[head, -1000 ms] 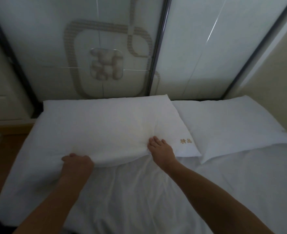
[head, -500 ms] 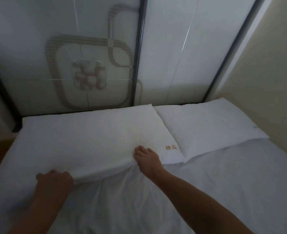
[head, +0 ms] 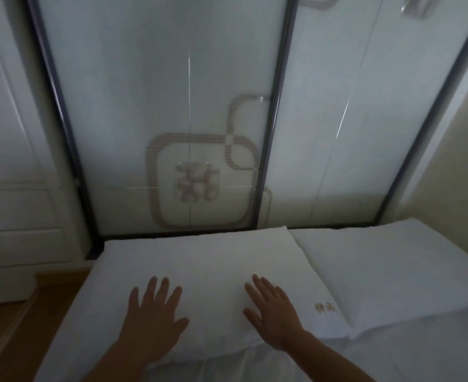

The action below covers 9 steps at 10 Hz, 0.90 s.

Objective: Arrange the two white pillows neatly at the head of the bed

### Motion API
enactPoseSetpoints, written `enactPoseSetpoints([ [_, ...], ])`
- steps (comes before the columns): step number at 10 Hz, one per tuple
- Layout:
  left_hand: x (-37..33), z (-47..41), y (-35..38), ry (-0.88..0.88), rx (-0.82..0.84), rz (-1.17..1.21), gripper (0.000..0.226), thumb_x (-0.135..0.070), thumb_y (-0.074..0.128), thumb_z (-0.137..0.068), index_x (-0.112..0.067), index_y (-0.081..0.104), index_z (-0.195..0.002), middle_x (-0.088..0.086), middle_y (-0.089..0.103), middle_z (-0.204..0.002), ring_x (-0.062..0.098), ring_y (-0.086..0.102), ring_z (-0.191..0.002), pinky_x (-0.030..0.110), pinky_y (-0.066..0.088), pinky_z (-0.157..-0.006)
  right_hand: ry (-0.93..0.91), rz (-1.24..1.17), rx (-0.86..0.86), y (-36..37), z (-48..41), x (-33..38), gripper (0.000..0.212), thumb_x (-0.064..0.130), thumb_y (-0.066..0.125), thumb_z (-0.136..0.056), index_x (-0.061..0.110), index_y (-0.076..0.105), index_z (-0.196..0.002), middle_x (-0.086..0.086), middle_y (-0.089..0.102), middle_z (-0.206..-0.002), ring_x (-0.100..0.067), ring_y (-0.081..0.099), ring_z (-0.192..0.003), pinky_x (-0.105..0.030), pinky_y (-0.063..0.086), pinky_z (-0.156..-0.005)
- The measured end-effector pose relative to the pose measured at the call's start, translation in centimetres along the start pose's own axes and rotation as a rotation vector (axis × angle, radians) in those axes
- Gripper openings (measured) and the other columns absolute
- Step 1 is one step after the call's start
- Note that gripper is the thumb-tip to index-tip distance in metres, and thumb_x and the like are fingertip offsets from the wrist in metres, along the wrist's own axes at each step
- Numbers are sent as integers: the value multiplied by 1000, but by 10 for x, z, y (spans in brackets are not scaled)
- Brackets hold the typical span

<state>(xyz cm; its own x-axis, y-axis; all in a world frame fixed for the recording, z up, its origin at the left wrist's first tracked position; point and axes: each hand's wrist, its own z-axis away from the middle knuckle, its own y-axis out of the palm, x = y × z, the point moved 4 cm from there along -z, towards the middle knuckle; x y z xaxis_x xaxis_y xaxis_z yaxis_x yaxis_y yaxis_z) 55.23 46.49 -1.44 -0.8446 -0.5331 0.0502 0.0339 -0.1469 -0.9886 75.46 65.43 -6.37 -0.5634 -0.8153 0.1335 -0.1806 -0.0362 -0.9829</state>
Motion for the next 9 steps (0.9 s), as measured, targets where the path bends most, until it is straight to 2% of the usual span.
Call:
enactPoseSetpoints([
  [1,6,8,13,9,-31,61,67,-62,25,-91,-35,6,-150,2,-3,-161,28,1,-147,59,7,-115,18,9,90,12,-9,0,71,70,4,-88,37,3,-151,9,-8,-161,-14,-8,-147,-38,-2,-117],
  [2,12,15,33,19,-54,73,83,-64,5,-73,-33,16,-149,9,2,-159,32,16,-145,63,22,-110,21,8,97,20,-23,5,73,72,1,-86,37,0,-150,9,-8,-160,-14,-8,-147,-38,-2,-116],
  [3,19,10,64,3,75,30,69,-60,20,-91,-34,-7,-149,4,-19,-159,28,-8,-146,57,10,-114,18,-17,76,21,-46,16,71,69,3,-89,35,0,-151,7,-6,-161,-15,-6,-147,-39,-1,-116],
  [4,21,7,82,42,105,53,70,-56,30,-93,-36,-8,-148,0,-22,-158,24,-13,-146,59,12,-112,38,-18,75,26,-64,19,70,66,8,-91,31,2,-152,4,-4,-162,-18,-5,-148,-42,0,-117],
  [5,31,13,101,76,221,58,71,-57,34,-91,-40,-5,-148,-3,-25,-157,20,-16,-145,61,15,-111,24,40,119,51,-50,15,75,69,4,-89,29,-4,-152,4,-13,-159,-18,-12,-147,-40,-7,-116],
  [6,32,11,98,91,257,92,69,-56,36,-91,-40,0,-148,-3,-21,-158,19,-11,-146,60,20,-111,30,95,105,67,-31,7,78,71,1,-88,25,-7,-152,4,-17,-158,-18,-15,-146,-39,-12,-115],
  [7,29,3,60,62,126,119,60,-56,31,-93,-34,16,-147,-4,7,-161,19,16,-144,47,29,-110,48,72,98,49,-43,14,77,68,3,-89,24,0,-153,1,-8,-160,-19,-9,-147,-40,-7,-116],
  [8,29,-9,19,12,-42,248,61,-57,29,-95,-31,18,-148,-2,20,-158,20,30,-138,37,28,-111,49,-68,1,15,-58,22,73,70,4,-90,31,2,-152,3,1,-162,-15,-3,-147,-37,-1,-117],
  [9,23,-13,-21,50,-98,553,62,-56,37,-94,-30,19,-148,-2,23,-157,19,28,-140,36,22,-114,51,-212,-34,-22,-61,29,72,71,9,-89,33,10,-151,5,13,-161,-13,11,-146,-36,11,-117],
])
